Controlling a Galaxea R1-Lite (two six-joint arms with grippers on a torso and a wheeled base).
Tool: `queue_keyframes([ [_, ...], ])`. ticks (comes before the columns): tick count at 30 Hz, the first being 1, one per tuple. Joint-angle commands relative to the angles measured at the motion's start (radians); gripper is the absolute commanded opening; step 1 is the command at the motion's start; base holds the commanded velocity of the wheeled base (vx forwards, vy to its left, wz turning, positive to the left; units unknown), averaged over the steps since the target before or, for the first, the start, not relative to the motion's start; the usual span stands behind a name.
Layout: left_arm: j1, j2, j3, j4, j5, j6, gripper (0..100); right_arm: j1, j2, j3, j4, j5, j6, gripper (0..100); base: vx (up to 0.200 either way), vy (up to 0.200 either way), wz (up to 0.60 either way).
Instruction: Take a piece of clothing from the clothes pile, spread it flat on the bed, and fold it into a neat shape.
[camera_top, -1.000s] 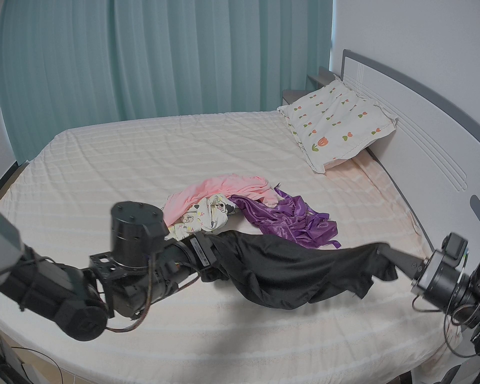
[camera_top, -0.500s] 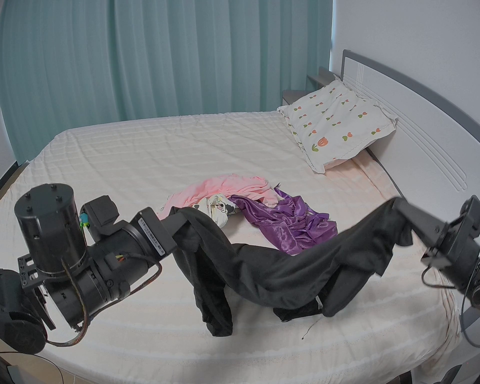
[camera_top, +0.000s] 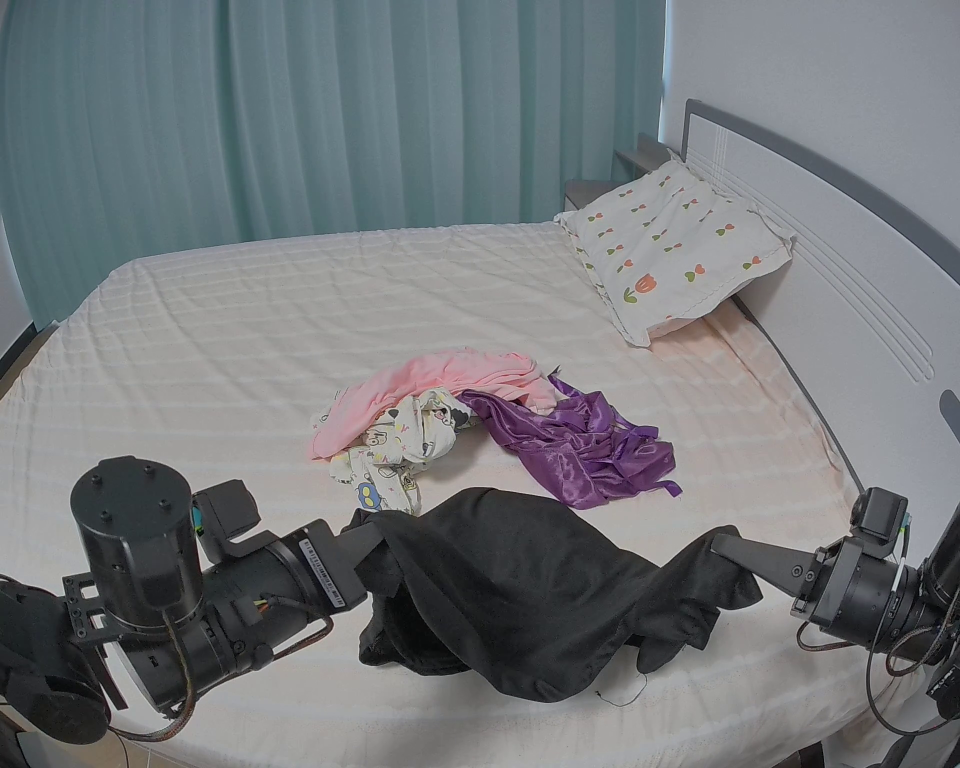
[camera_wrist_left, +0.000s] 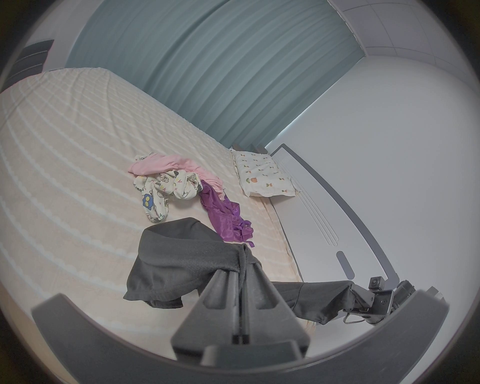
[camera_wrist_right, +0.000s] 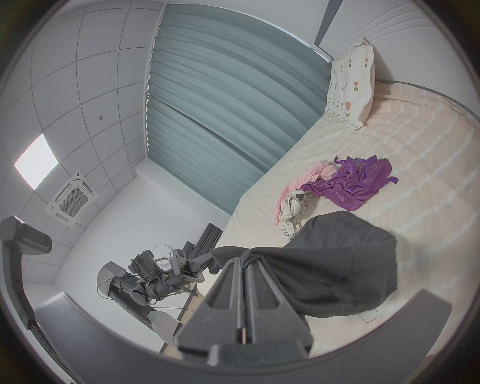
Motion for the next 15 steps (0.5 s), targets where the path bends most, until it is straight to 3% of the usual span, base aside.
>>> queue_keyframes([
  [1,0.001,-0.040,0.042,0.002,-0.001,-0.001,0,-0.008,0.013,0.003,0.000,-0.004,0.000,0,0.000,0.000,0.00],
  [15,0.001,-0.029,0.098,0.002,-0.047,-0.064,0,-0.014,0.041,0.002,0.000,-0.019,-0.005,0,-0.171,0.000,0.00],
])
